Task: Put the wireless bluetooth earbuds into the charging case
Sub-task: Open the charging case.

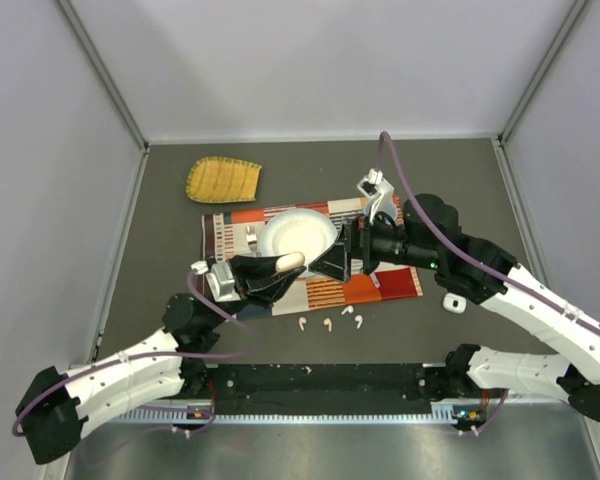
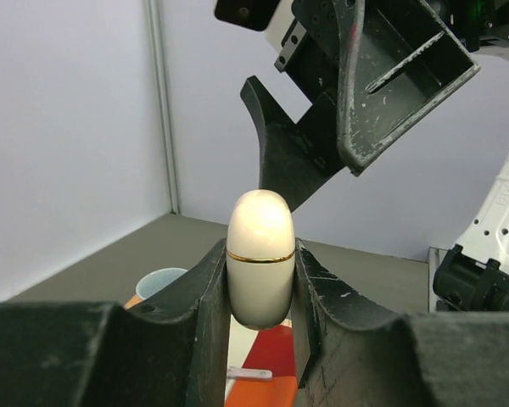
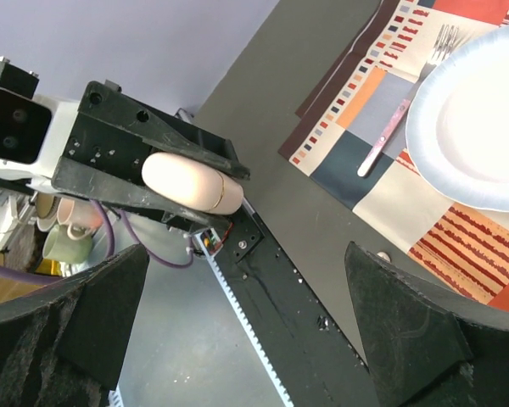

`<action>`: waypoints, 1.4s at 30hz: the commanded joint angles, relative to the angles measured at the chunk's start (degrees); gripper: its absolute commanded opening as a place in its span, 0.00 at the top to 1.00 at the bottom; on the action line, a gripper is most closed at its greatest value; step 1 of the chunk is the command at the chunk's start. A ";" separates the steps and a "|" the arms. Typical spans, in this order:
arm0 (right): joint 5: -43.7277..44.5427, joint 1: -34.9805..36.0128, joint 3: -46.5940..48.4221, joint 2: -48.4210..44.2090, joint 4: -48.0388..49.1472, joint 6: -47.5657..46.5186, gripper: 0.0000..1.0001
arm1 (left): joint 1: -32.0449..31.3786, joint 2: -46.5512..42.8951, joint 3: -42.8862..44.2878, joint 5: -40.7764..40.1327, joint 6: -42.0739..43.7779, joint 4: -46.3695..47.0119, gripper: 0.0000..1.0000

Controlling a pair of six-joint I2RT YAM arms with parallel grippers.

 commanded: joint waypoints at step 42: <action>8.59 2.84 4.02 3.18 3.23 -0.93 0.01 | -0.28 2.58 4.88 15.71 -9.54 3.49 1.00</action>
